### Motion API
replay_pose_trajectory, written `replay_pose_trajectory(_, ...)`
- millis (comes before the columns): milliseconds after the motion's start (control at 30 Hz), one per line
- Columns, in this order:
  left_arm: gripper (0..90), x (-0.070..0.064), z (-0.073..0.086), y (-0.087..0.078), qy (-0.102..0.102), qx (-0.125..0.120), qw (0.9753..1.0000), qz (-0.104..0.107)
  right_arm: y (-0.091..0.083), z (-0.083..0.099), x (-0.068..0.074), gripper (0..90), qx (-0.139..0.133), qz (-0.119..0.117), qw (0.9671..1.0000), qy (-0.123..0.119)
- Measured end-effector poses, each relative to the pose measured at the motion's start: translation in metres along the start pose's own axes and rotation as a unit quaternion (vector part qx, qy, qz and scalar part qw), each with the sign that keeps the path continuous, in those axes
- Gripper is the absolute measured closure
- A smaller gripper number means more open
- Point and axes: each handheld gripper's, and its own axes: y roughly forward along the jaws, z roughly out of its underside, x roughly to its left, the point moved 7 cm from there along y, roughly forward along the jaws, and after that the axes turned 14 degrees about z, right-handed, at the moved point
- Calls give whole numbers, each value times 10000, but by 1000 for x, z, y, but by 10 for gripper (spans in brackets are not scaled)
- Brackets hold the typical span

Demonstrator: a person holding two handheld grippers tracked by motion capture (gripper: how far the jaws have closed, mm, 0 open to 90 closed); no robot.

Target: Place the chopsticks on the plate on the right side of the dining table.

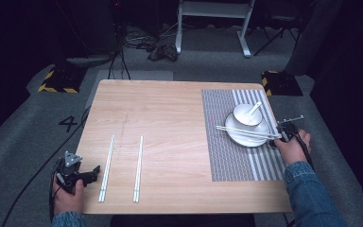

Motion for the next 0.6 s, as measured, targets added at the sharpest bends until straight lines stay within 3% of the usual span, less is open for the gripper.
replay_pose_trajectory(600,91,0,0,0,11,1,10000,-7,5,-12,-9,498,11,109,9998,152)
